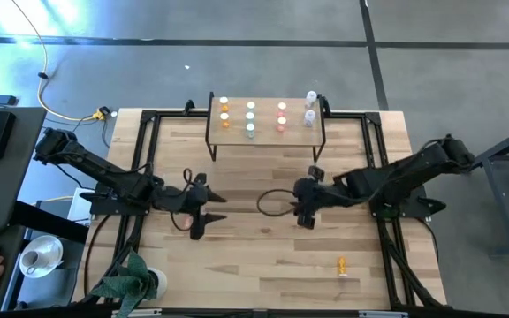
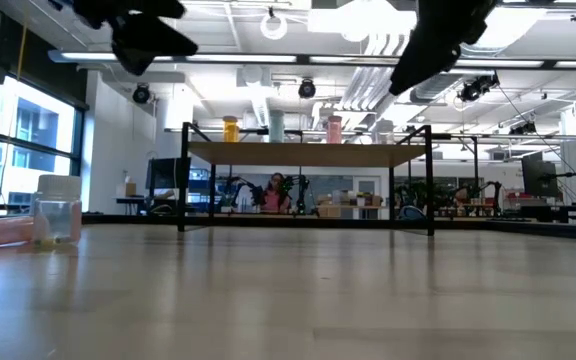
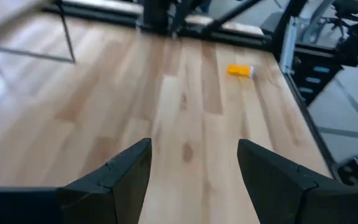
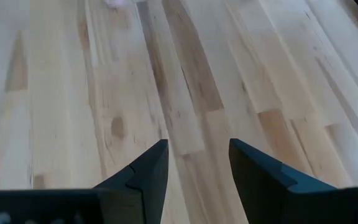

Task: Pick and place medicine bottles onto shelf by color
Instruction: Put the white pill bottle on the shelf

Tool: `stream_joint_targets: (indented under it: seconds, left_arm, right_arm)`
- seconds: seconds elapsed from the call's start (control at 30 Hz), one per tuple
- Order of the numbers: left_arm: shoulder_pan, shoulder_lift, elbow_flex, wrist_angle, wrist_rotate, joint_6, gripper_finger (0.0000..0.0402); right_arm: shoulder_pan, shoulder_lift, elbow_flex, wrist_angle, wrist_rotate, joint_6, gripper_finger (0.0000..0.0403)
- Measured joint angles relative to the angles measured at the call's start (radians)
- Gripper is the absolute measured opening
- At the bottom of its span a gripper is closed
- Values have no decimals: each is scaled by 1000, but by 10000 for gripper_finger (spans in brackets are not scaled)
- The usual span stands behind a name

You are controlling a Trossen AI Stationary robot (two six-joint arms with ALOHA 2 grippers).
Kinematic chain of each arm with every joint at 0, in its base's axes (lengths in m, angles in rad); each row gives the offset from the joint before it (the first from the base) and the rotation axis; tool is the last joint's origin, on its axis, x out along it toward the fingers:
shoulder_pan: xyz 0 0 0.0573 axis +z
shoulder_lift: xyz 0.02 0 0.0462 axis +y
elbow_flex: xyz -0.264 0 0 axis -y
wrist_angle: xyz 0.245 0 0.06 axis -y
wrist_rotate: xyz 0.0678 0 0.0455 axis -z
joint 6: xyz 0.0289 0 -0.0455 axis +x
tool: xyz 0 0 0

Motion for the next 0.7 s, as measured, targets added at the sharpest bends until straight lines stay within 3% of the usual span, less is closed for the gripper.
stream_joint_targets:
  seconds: [0.3,0.7]
  left_arm:
    - [-166,9,0,-123,-163,-258,227]
    - [-255,9,0,-378,-291,-489,227]
  right_arm:
    - [116,0,-84,222,123,53,161]
    - [209,0,-86,320,370,65,161]
